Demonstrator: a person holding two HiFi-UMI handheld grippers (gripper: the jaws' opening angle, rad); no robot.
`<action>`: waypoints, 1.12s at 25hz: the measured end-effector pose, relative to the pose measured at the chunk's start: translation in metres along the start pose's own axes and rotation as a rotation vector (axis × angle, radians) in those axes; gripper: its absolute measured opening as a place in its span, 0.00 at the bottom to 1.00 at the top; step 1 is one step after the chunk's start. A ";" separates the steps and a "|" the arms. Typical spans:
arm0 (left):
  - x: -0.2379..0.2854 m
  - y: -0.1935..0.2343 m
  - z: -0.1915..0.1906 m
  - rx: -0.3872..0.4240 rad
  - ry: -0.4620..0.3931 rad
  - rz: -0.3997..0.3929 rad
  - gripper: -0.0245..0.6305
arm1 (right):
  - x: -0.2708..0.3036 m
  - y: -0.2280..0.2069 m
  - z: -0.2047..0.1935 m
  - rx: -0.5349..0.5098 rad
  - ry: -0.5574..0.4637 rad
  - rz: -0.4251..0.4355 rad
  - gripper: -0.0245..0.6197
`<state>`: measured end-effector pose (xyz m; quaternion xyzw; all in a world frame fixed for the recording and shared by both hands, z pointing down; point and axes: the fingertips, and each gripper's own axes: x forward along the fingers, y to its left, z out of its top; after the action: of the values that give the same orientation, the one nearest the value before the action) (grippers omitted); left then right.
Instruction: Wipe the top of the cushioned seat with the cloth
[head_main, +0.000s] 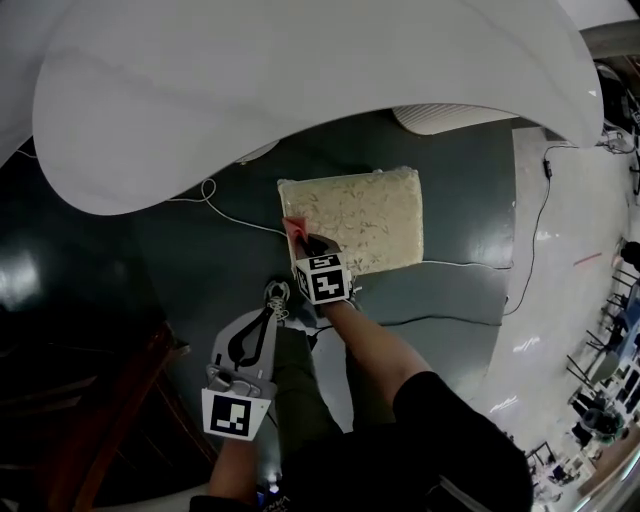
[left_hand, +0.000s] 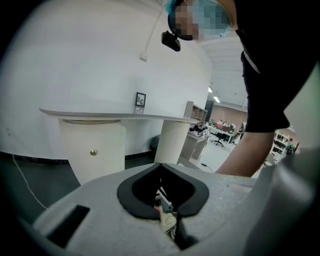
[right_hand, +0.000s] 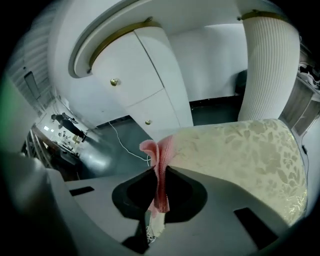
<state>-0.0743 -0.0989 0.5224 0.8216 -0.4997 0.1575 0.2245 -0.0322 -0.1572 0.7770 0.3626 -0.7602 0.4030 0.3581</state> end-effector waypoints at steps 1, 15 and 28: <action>-0.005 0.003 -0.002 -0.004 -0.002 0.010 0.06 | 0.008 0.007 -0.003 -0.010 0.015 0.000 0.08; 0.001 -0.002 -0.005 -0.006 -0.001 -0.003 0.06 | -0.003 -0.061 -0.014 -0.016 0.058 -0.123 0.08; 0.060 -0.051 0.017 0.029 -0.005 -0.091 0.06 | -0.110 -0.278 -0.028 0.077 0.055 -0.440 0.08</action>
<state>-0.0007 -0.1324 0.5263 0.8470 -0.4601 0.1522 0.2185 0.2616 -0.2186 0.7948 0.5219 -0.6368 0.3536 0.4438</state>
